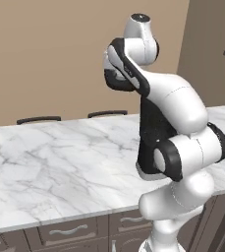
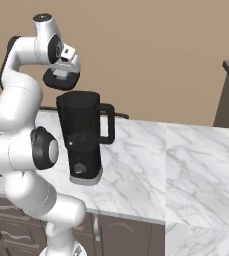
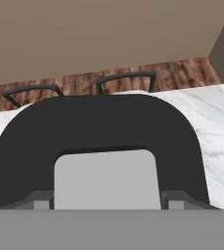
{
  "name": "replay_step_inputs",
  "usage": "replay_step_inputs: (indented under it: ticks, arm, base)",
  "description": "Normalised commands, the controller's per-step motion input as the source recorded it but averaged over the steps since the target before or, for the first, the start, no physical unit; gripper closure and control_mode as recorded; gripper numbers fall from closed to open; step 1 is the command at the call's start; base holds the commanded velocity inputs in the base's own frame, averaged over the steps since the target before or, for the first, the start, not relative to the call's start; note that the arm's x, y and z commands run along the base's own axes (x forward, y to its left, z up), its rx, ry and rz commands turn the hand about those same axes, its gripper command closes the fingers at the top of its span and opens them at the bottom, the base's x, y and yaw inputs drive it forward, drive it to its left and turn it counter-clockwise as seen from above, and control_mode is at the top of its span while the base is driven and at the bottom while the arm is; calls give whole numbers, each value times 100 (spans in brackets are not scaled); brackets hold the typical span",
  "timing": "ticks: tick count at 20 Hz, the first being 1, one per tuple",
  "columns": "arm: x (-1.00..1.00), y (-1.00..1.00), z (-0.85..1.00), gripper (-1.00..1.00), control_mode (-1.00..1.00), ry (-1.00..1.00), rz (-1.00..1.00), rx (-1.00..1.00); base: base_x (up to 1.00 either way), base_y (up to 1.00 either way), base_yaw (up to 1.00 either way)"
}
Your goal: Grab the lime and garlic from the fridge, place them in the blender, close the lid, and turn on the blender to create a marinade.
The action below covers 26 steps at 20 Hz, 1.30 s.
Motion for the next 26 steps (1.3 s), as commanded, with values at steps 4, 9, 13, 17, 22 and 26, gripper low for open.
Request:
replay_step_inputs:
  ticks: [4, 9, 13, 17, 22, 26]
  arm:
    - [-1, -10, 0, 100, -100, 3, 0, -1]
    - [-17, -29, 3, 100, -100, 4, 0, -4]
    - [-49, -64, 0, 100, -100, 0, 0, -5]
    - [-64, -80, -1, 100, -100, 0, 0, -5]
    - [-17, -56, -11, 100, -100, 0, 0, -9]
    - [25, 2, 16, 100, -100, 2, -2, -1]
  base:
    - [0, 0, 0]
    - [0, 0, 0]
    - [0, 0, 0]
    - [0, 0, 0]
    - [0, 0, 0]
    - [0, 0, 0]
